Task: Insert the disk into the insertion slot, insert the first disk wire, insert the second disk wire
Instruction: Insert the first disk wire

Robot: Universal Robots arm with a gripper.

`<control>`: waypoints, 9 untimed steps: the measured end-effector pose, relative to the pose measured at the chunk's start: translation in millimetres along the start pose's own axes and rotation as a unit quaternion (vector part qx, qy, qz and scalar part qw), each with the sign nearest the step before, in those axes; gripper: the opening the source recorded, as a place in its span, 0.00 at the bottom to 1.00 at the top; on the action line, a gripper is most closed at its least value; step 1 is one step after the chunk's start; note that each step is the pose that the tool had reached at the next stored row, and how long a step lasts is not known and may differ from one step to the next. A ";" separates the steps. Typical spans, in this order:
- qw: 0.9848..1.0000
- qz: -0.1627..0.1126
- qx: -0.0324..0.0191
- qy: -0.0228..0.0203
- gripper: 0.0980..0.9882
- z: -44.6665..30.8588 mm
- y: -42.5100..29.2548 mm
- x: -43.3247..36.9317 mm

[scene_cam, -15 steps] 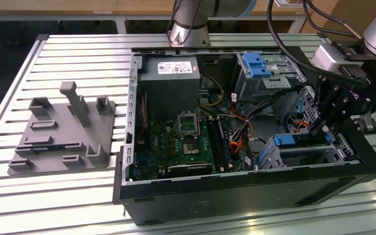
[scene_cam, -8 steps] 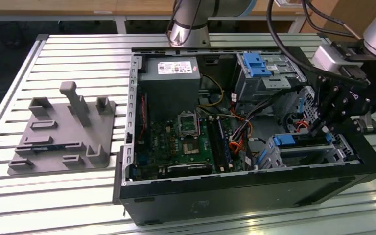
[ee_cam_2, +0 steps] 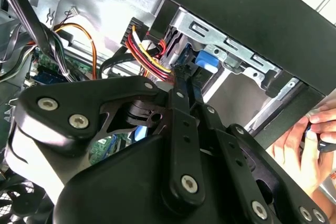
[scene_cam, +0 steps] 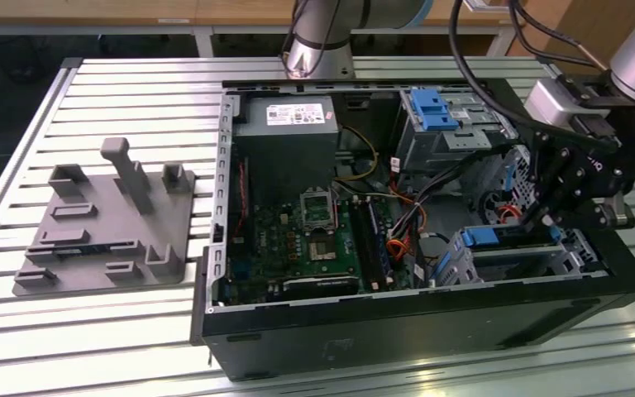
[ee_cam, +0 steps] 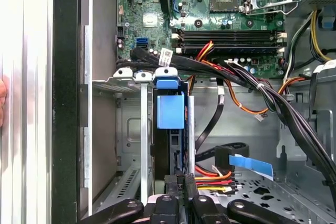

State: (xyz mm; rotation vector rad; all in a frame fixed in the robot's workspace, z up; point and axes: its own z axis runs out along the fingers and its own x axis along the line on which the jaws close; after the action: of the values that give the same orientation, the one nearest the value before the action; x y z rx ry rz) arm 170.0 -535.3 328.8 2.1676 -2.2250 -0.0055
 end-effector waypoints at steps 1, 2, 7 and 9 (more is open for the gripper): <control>1.000 0.000 0.000 0.000 0.07 0.8 0.0 0.1; 1.000 0.000 0.000 0.001 0.07 1.5 -0.1 0.2; 1.000 0.000 0.000 0.000 0.07 3.9 -0.1 1.1; 1.000 0.000 0.000 -0.001 0.09 0.5 0.1 1.1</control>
State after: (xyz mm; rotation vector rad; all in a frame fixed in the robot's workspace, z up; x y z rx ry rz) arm 169.8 -536.5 328.3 2.1683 -2.2261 -0.0078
